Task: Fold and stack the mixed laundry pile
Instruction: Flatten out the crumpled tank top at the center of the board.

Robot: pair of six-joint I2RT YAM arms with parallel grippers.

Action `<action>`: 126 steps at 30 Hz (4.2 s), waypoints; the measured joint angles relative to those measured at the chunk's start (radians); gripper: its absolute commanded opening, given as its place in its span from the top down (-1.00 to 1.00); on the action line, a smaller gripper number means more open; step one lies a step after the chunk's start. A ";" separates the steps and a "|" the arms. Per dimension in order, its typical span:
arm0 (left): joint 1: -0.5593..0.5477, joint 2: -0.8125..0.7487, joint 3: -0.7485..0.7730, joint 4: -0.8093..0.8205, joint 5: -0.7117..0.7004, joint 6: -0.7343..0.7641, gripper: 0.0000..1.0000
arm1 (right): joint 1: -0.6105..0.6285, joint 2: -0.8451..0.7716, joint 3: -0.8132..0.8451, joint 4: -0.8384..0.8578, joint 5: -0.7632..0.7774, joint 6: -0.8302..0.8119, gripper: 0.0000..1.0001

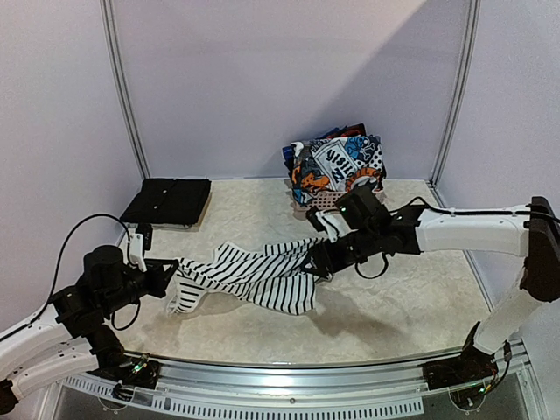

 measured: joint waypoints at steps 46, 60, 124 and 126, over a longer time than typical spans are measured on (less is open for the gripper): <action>0.000 -0.023 -0.013 0.000 -0.015 0.000 1.00 | 0.036 0.247 0.077 -0.039 0.233 0.072 -0.12; 0.000 -0.023 -0.013 0.000 -0.015 0.000 1.00 | 0.036 0.295 0.171 -0.025 0.227 0.072 0.03; 0.000 0.034 0.335 -0.064 -0.006 0.063 1.00 | 0.081 -0.187 0.258 -0.327 0.326 -0.042 1.00; 0.000 0.061 0.391 -0.068 -0.003 0.080 1.00 | 0.081 -0.218 0.279 -0.327 0.313 -0.068 1.00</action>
